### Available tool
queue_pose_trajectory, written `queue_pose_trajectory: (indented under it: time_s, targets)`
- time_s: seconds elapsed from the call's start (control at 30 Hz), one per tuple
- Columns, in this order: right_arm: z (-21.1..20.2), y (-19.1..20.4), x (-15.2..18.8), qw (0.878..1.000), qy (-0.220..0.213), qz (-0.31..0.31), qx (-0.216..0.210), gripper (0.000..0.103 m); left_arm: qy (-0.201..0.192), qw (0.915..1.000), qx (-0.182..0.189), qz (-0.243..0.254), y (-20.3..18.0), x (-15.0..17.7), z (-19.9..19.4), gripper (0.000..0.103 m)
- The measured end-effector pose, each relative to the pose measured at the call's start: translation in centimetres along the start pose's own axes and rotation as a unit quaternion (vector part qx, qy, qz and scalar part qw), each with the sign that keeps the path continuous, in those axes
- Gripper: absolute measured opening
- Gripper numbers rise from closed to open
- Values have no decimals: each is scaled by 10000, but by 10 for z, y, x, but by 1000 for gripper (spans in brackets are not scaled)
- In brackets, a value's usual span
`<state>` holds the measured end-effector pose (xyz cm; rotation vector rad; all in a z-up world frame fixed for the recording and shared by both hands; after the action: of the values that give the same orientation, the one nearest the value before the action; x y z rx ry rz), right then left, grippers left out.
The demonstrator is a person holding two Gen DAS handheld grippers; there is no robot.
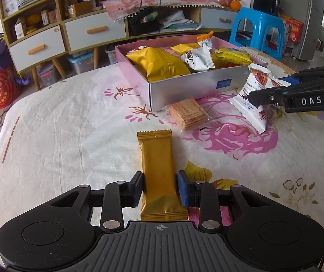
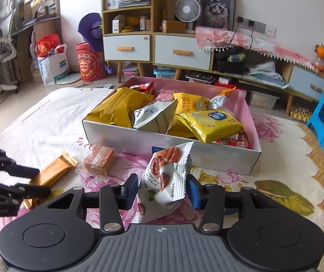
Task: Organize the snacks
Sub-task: 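Grasp the gold bar with the left tool while the right tool grasps the white pecan pack, then carry the gold bar and pecan pack into the pink box and open both tools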
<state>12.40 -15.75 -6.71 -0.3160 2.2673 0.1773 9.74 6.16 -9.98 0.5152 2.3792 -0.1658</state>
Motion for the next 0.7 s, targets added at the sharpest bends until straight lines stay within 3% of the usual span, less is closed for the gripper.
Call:
queue_pose_trajectory:
  time_s: [0.7]
  targets:
    - [-19,9,-18,9981,-106,270,-544,31,60,9977,114,-664,13,-13,-12,25]
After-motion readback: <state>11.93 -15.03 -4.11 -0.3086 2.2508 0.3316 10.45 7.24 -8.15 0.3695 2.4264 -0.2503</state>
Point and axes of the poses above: each gripper's, at about its wrist camera, not at the fingertips, and z roughly the way its jaws point, y to its left, x to its underside, the point moved 2 cm from there along z, roughly the way its jaws point, and after that the axes turned 1 degree about y, right-handed, at the moved point
